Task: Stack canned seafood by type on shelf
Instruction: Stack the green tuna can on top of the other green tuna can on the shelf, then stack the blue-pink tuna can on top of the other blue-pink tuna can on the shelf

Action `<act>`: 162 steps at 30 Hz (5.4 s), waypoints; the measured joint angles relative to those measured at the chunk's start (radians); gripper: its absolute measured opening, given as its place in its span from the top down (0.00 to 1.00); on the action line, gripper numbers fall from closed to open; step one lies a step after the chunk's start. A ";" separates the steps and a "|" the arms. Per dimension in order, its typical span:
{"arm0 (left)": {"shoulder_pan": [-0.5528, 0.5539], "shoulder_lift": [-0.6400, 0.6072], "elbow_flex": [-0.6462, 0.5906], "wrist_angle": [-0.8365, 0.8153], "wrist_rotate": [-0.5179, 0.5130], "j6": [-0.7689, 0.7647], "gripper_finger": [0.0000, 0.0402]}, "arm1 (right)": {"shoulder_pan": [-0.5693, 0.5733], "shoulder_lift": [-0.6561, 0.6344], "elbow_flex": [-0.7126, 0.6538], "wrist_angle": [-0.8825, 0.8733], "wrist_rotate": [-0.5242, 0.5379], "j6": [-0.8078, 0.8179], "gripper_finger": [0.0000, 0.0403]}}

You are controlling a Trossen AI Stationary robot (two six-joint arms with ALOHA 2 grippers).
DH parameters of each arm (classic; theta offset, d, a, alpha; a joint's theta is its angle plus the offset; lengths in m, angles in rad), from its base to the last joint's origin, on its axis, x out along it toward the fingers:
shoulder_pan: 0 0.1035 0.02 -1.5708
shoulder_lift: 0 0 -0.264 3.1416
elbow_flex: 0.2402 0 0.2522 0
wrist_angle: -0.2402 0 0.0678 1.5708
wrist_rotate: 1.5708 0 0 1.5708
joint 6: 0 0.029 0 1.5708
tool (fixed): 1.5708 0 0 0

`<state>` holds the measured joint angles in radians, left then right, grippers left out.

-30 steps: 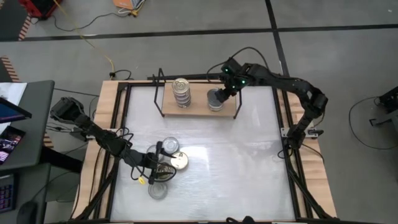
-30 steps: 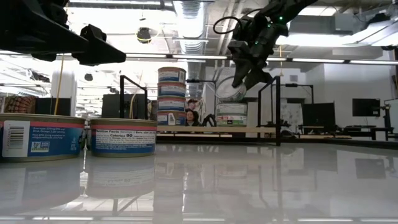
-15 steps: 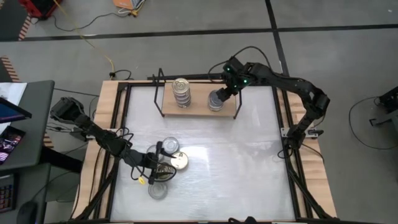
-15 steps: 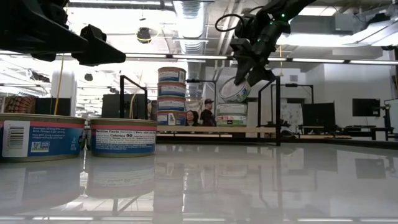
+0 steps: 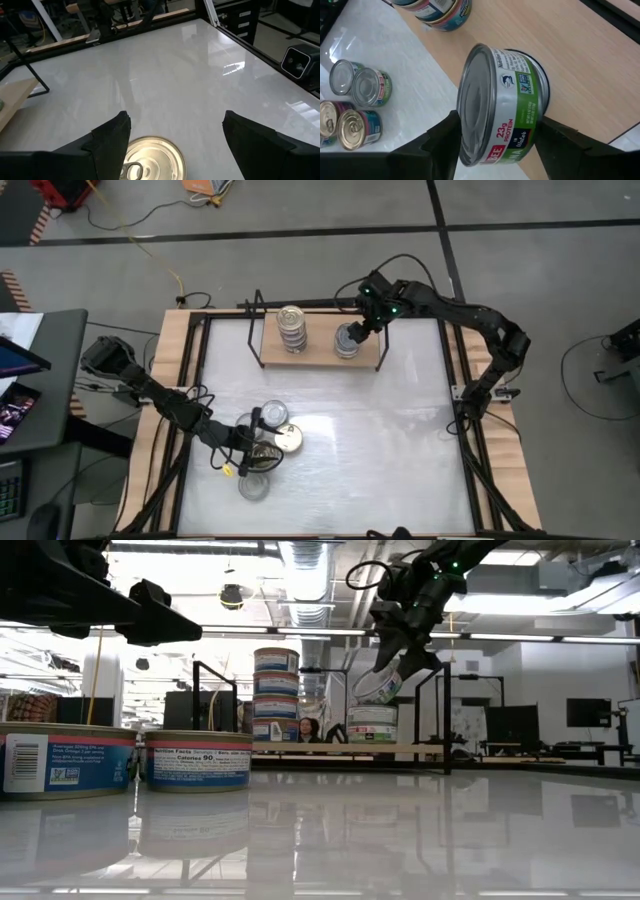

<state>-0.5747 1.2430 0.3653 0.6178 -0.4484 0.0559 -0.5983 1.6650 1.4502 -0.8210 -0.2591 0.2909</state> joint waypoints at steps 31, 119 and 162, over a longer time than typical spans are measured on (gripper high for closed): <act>0.000 0.000 0.000 0.000 0.001 -0.008 0.25 | 0.075 0.001 0.000 0.018 0.185 0.000 0.35; 0.281 0.487 0.631 -0.739 0.037 -0.003 0.25 | 1.153 -0.077 -0.545 0.666 1.060 -0.036 0.35; 0.215 0.526 0.641 -0.634 -0.156 0.259 0.52 | 1.260 -0.077 -0.545 0.462 1.339 0.392 0.35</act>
<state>-0.3596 1.7686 1.0061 -0.0161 -0.6043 0.3149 0.6617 1.5875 0.9051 -0.3588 1.0801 0.6830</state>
